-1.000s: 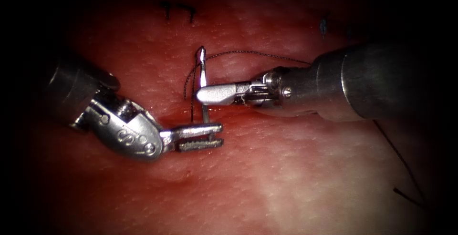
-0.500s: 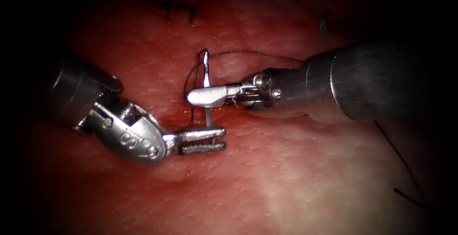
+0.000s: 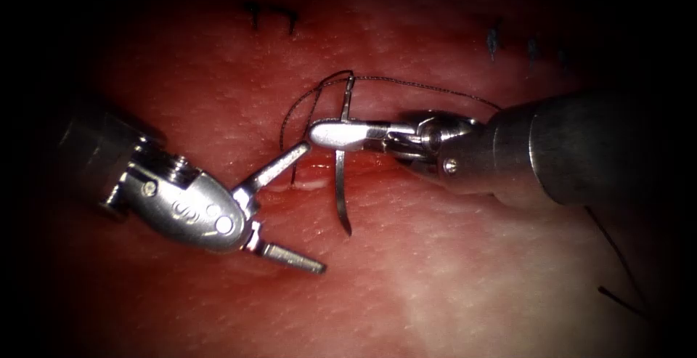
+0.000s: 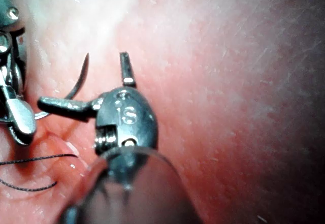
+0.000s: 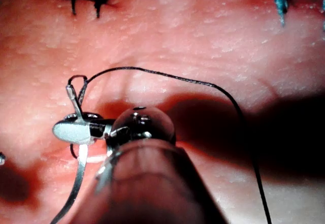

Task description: Wound Closure

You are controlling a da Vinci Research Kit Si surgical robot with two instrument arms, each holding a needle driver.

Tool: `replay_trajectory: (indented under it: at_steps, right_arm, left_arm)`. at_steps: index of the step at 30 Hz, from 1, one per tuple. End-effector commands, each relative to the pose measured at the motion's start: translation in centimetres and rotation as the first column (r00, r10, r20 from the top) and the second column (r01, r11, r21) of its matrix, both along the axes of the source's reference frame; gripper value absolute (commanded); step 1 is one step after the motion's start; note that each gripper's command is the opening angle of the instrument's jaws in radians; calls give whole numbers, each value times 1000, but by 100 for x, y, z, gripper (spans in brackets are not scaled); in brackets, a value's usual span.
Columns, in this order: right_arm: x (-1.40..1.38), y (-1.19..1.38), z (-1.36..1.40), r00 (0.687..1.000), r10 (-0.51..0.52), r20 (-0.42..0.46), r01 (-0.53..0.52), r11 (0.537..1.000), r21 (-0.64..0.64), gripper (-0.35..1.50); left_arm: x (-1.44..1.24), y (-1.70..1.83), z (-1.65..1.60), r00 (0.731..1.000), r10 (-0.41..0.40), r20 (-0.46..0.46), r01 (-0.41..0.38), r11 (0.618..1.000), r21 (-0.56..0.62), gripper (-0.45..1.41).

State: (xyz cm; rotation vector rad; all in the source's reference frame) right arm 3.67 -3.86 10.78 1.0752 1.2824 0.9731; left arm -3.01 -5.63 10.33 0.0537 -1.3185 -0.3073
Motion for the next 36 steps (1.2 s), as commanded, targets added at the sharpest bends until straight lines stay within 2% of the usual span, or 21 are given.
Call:
replay_trajectory:
  at_steps: [1,3,5,6,9,11,14,16,19,21,27,31,36]
  right_arm:
    - [8,-4,9,1000,9,-10,-9,998,-58,-35]
    - [10,-4,11,1000,19,-18,-21,991,-129,-35]
    - [13,-4,11,999,34,-28,-38,986,-163,-35]
    - [15,-3,11,998,41,-47,-49,983,-179,-35]
    - [23,-2,12,990,60,-126,-88,969,-230,-35]
    - [28,-3,13,989,59,-138,-96,955,-282,-35]
    - [33,-6,11,989,51,-136,-97,930,-355,-35]
    - [35,-8,6,991,39,-130,-93,896,-435,-35]
    - [35,-6,1,990,42,-135,-104,867,-488,-35]
    - [33,-2,-1,990,51,-132,-113,847,-519,-35]
    - [32,-3,-1,990,57,-128,-118,831,-544,-35]
    - [33,-5,-3,990,55,-128,-119,814,-568,-35]
    - [33,-5,-4,991,58,-124,-121,797,-592,-35]
  left_arm:
    - [1,-9,0,1000,-12,17,11,998,63,108]
    - [8,-10,-2,999,-26,38,21,990,143,91]
    - [18,-9,1,996,-10,86,-10,975,224,49]
    - [24,-7,5,995,5,96,-28,968,248,5]
    - [38,-5,18,999,40,28,-46,955,293,-10]
    - [44,-4,30,995,84,-54,-62,942,330,-15]
    - [47,-6,51,984,132,-118,-79,925,371,-18]
    - [45,-8,74,980,140,-144,-77,923,378,-45]
    - [42,-9,95,976,146,-159,-78,927,368,-45]
    - [35,-13,114,965,169,-203,-85,926,368,-45]
    - [26,-3,129,963,155,-221,-63,926,372,-45]
    - [23,10,143,940,141,-311,-19,931,364,-45]
    - [20,23,161,915,128,-382,20,933,360,-45]
